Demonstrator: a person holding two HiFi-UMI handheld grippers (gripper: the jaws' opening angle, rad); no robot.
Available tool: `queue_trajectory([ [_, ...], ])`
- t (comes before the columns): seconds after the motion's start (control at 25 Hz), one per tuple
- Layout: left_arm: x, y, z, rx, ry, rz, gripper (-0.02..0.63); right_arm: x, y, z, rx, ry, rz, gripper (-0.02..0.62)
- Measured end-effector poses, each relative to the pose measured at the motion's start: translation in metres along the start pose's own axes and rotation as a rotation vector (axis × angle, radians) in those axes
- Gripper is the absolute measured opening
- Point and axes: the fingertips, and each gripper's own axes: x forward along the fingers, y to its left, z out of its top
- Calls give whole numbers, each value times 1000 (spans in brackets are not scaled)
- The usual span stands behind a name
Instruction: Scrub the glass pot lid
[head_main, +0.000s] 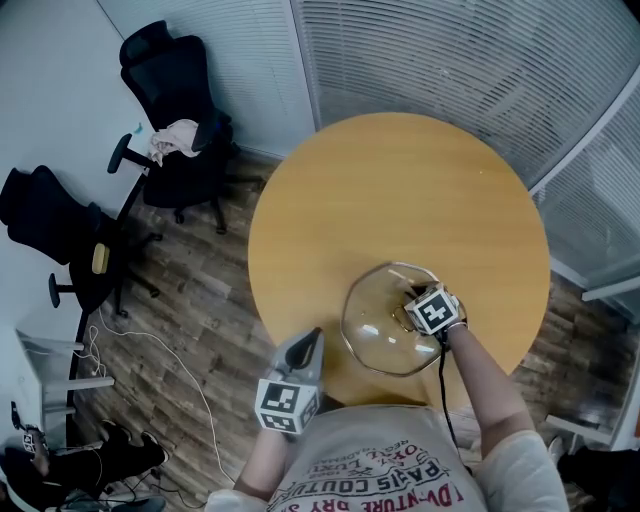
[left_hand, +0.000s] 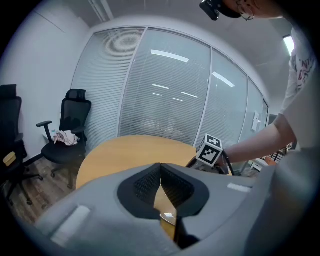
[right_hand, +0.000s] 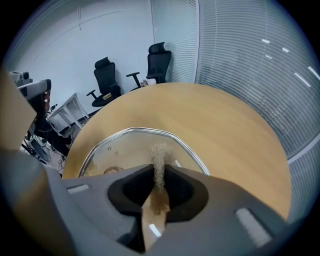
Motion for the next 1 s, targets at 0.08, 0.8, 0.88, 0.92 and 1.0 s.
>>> queue_trajectory([
  [0.08,-2,-1,1,17,-5,-4,8,2,3,6,7,13,32,64],
  [0.8,-14,27,-4,3,-15,31,8,22,71,47,-240,176,241,64],
  [0.88,-16,33,-5,-7,-10,45,8,23,83,47,-329,176,233,64],
  [0.92,-17,35,-5,-14,-8,49,8,23,89,48,-379,168,230,64],
  [1.0,-19,39,-3,-21,-8,49,8,22,98,52,-470,150,213,64],
])
